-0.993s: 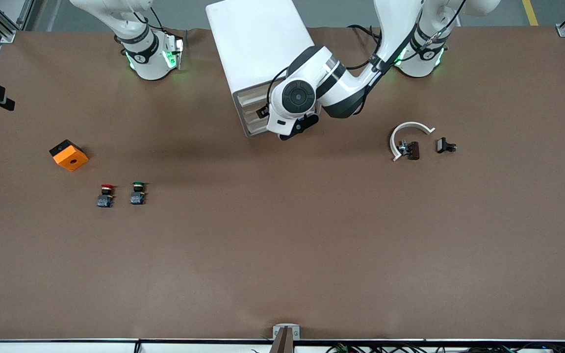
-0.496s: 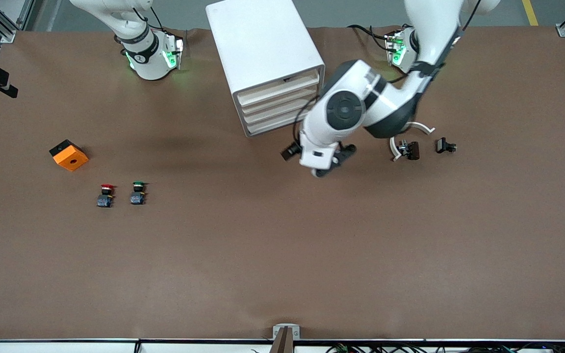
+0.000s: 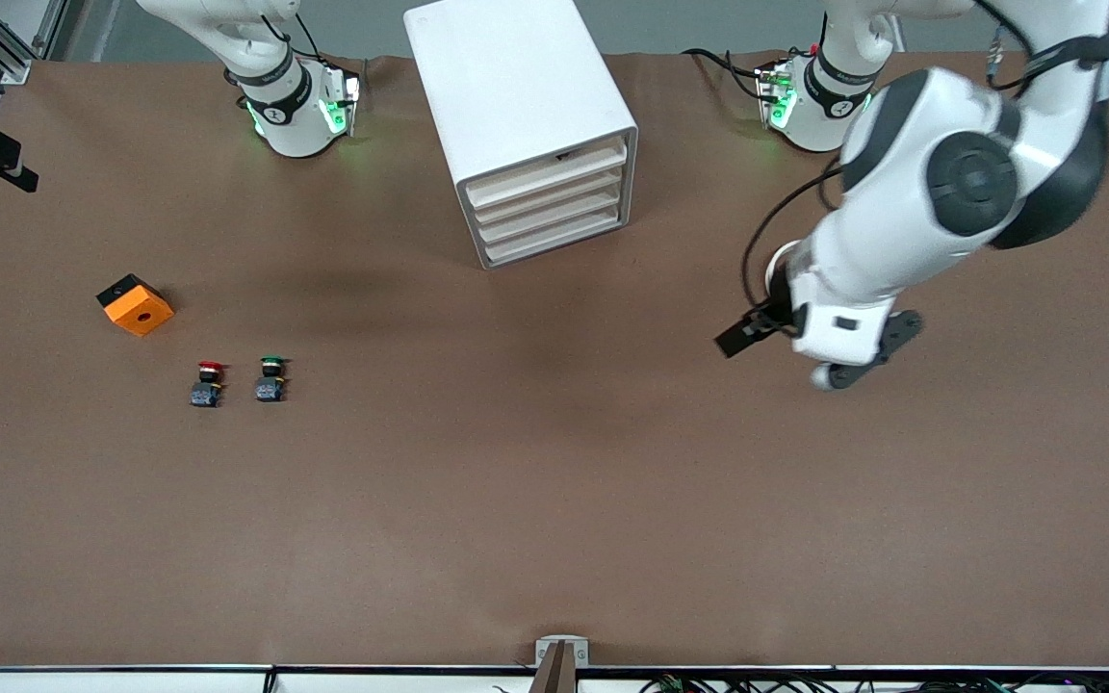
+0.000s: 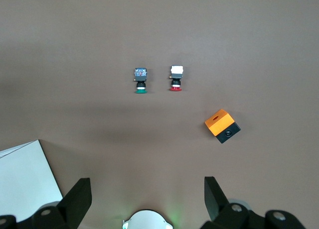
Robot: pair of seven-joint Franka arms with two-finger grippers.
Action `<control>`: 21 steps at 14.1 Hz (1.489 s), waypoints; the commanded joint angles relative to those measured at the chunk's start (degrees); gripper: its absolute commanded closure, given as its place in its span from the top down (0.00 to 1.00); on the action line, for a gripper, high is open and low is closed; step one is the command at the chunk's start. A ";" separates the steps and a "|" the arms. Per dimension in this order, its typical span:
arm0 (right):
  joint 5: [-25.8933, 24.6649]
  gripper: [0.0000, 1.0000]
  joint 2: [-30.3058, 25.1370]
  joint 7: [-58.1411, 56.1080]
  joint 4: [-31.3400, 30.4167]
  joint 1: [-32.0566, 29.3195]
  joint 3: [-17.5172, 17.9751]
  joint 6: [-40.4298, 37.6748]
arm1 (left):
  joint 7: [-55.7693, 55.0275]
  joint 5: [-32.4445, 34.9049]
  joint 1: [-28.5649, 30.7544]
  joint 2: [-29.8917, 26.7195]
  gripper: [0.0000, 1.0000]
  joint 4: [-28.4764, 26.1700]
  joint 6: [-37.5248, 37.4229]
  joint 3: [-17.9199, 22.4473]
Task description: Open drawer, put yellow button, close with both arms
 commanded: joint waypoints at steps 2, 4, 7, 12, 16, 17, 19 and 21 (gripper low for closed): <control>-0.38 1.00 -1.77 0.08 -1.46 -1.17 -0.19 0.64 | 18.08 0.47 9.45 -6.46 1.00 -2.26 -7.97 -0.69; -0.21 1.00 -1.77 0.08 -1.46 -2.31 -0.19 0.64 | 23.73 0.47 13.59 -8.14 1.00 -3.32 -8.77 -0.69; -0.21 1.00 -1.77 0.08 -1.37 -2.49 -0.19 0.55 | 31.81 0.56 19.66 -9.46 1.00 -3.23 -9.56 -0.69; -0.03 1.00 -1.68 0.17 -1.37 -2.14 0.16 0.81 | 40.17 1.08 13.48 -9.38 1.00 -2.70 -8.86 9.89; -0.03 1.00 -1.59 0.08 -1.46 -2.22 0.16 0.90 | 43.69 1.26 3.42 -9.64 1.00 -3.40 -9.12 19.53; -0.03 1.00 -1.59 0.08 -1.46 -2.22 0.16 0.81 | 45.97 1.43 3.24 -10.08 1.00 -4.62 -9.12 19.53; -0.03 1.00 -1.59 0.08 -1.46 -2.22 0.16 0.90 | 49.32 3.27 3.15 -12.09 1.00 -6.74 -8.77 19.44; -0.03 1.00 -1.59 0.08 -1.46 -2.22 0.16 0.81 | 49.42 3.37 3.68 -13.94 1.00 -7.88 -7.64 19.44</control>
